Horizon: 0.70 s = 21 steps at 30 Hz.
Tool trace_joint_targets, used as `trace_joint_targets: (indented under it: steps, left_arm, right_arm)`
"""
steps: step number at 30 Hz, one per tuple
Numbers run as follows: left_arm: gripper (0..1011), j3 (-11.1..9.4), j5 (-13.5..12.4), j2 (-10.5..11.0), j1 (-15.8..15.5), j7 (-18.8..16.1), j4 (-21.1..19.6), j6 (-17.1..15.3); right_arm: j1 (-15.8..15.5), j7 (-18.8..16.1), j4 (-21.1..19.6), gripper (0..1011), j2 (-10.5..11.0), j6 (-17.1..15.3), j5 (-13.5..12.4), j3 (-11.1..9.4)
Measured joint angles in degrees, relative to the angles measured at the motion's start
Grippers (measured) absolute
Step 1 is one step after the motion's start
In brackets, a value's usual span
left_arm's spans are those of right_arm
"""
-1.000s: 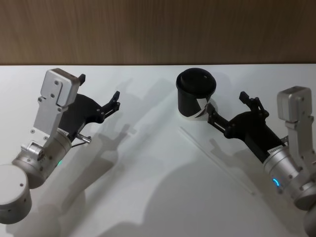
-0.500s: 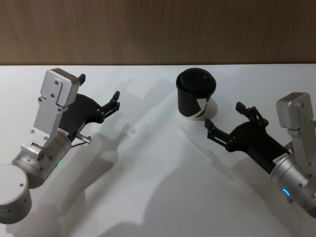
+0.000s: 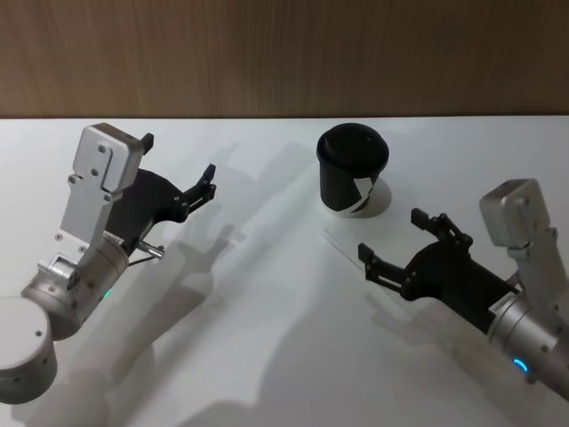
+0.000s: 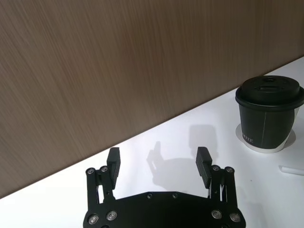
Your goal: Pick up the straw with one hand, pass it to the other hand, and insert it into the cup.
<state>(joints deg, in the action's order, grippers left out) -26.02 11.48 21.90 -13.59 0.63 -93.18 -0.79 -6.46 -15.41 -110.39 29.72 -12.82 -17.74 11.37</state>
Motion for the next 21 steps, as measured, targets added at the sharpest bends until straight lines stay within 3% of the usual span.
trace_joint_targets:
  steps: [21]
  left_arm:
    - [1003,0.0,0.0,0.0,0.0,0.0,0.0,0.0]
  right_arm:
    - [-0.5,-2.5,0.8,1001,1.8,-0.9,3.3,1.7]
